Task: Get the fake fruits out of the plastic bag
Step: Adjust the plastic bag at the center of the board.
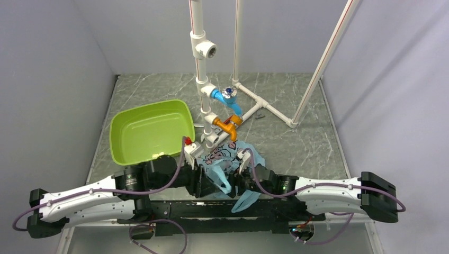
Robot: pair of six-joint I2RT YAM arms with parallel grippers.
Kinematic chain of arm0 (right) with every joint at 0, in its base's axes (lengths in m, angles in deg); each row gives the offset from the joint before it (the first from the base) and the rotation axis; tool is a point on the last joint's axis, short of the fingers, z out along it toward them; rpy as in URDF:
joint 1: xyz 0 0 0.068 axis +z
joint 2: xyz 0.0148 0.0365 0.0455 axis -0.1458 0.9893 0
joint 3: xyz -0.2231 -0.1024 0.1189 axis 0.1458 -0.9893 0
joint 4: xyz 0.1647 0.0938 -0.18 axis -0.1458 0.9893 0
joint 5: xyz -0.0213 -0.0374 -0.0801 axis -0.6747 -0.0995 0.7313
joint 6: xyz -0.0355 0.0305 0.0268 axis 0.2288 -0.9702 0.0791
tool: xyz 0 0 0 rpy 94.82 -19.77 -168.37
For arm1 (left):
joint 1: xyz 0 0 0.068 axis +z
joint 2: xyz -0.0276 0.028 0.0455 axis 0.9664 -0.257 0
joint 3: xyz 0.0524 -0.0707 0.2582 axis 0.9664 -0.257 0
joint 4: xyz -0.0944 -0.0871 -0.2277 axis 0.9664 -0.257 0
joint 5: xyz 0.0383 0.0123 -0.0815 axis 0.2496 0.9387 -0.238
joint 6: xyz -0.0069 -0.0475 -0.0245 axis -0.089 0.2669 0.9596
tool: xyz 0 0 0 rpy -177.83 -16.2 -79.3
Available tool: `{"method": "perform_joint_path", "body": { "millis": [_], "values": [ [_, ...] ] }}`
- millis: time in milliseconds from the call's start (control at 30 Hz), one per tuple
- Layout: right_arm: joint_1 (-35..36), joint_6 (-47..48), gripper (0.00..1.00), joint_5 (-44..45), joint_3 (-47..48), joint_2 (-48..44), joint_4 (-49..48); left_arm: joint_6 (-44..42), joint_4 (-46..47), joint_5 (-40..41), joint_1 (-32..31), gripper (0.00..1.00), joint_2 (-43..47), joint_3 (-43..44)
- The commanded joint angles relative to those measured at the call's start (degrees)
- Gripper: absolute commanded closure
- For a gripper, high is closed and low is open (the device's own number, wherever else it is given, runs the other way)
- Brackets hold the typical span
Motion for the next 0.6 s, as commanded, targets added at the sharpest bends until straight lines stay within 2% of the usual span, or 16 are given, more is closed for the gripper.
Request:
{"method": "perform_joint_path", "body": {
  "millis": [0, 133, 233, 433, 467, 567],
  "values": [
    [0.35, -3.35, 0.44, 6.51, 2.18, 2.55, -2.27, -6.05, 5.94, -4.76, -0.24, 0.43, -2.56, 11.3],
    [0.35, -5.57, 0.44, 7.08, 5.67, 6.79, -1.39, -8.9, 6.67, -8.3, -0.47, 0.43, -7.93, 19.32],
    [0.26, -7.02, 0.43, 5.67, 6.65, 9.04, -3.54, -10.01, 5.2, -6.07, -0.86, 0.46, -11.32, 23.22],
    [-0.13, -8.35, 0.42, 6.72, 6.86, 8.09, -2.19, -11.39, 7.26, -6.94, -1.79, 0.47, -19.26, 23.61],
    [-0.38, -8.58, 0.42, 6.59, 6.26, 7.29, -2.23, -11.92, 6.95, -5.88, -2.0, 0.48, -20.25, 23.34],
    [-1.19, -9.39, 0.42, 7.05, 5.06, 4.17, 0.65, -10.74, 3.26, 0.45, -2.17, 0.61, -19.53, 20.69]
  ]
}}
